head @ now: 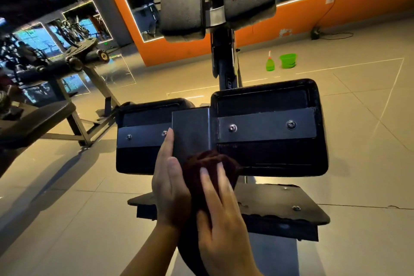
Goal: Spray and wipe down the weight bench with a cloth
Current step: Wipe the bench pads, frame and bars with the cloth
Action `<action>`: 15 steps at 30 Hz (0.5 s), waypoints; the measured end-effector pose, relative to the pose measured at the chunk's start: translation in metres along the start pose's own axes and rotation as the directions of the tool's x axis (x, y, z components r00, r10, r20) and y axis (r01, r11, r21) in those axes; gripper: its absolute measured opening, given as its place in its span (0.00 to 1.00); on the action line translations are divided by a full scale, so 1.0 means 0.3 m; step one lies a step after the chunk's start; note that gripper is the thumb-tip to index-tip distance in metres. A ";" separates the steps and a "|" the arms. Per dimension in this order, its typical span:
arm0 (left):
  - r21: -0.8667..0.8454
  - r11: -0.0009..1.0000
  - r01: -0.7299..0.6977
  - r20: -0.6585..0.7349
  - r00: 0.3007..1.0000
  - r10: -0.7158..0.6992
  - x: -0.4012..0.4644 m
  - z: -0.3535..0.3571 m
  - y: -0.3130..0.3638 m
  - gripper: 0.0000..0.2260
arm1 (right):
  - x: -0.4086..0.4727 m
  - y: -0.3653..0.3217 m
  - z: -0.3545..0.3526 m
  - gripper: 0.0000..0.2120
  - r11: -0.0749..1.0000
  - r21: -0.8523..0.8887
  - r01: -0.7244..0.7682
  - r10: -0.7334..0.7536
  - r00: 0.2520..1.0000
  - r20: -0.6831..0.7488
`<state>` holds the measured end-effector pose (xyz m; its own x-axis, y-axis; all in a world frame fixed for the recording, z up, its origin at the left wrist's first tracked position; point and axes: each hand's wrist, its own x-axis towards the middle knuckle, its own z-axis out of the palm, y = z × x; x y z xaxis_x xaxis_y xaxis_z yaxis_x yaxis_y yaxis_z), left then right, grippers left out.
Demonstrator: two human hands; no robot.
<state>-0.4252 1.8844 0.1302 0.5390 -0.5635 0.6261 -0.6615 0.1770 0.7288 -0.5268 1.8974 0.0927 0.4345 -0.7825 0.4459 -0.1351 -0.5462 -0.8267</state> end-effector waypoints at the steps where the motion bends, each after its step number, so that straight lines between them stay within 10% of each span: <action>1: -0.021 1.000 0.002 0.003 1.000 -0.002 0.000 -0.003 -0.003 0.20 | 0.014 -0.002 -0.007 0.27 1.000 -0.004 -0.003 0.003 1.000 -0.002; 15: -0.069 0.997 -0.030 0.039 0.999 0.033 0.014 -0.013 -0.013 0.18 | 0.050 -0.001 0.039 0.25 0.995 -0.081 0.055 -0.071 0.974 -0.213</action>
<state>-0.4183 1.8846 0.1311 0.4965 -0.5881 0.6384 -0.6396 0.2494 0.7272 -0.5098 1.8894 0.0956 0.2432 -0.7875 0.5663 -0.1831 -0.6107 -0.7704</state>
